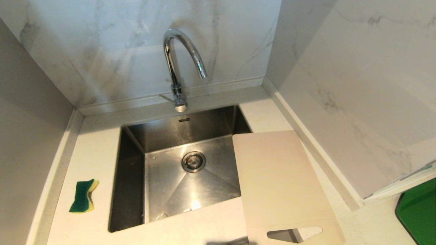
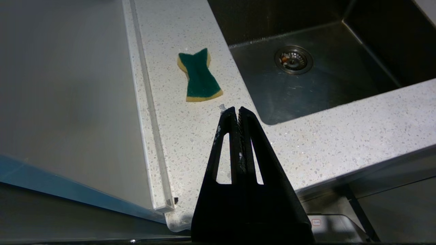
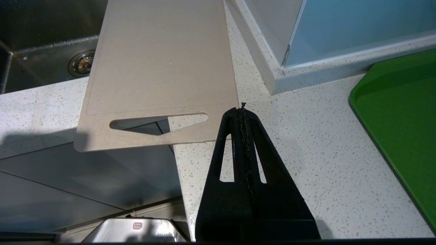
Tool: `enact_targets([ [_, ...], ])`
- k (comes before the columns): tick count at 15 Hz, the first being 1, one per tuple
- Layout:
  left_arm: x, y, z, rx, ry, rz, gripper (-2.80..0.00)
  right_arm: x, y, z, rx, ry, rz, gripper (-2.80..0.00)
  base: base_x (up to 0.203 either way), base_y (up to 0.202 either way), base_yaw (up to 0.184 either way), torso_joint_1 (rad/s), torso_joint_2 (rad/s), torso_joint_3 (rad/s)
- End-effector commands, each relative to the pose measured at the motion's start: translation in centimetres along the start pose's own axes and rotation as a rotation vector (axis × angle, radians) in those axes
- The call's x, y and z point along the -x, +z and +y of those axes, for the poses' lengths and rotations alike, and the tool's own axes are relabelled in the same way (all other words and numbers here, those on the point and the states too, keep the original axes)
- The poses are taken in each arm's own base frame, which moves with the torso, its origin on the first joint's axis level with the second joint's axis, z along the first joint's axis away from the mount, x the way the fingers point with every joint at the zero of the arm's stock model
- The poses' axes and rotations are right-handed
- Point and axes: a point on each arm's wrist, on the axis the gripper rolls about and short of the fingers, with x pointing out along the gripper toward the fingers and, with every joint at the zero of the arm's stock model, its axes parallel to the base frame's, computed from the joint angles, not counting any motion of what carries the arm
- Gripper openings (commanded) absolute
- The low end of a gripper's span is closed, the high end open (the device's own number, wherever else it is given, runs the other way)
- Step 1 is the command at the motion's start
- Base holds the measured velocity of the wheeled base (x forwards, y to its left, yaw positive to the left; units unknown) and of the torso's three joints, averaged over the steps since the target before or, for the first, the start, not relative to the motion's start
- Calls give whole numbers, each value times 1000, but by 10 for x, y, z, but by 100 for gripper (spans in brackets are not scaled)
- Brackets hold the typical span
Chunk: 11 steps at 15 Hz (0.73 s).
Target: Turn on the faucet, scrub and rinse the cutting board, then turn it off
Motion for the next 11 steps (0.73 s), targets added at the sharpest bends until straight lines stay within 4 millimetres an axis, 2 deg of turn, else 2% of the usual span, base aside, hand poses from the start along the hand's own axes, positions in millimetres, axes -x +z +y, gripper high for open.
enact_targets([
  [1, 0, 0, 0, 3, 0, 2, -280, 0, 0, 0, 0, 1, 1, -280, 0, 0, 0, 0, 0, 0],
  [11, 0, 0, 0, 4, 0, 1, -280, 0, 0, 0, -3, -1, 0, -280, 0, 0, 0, 0, 0, 0],
])
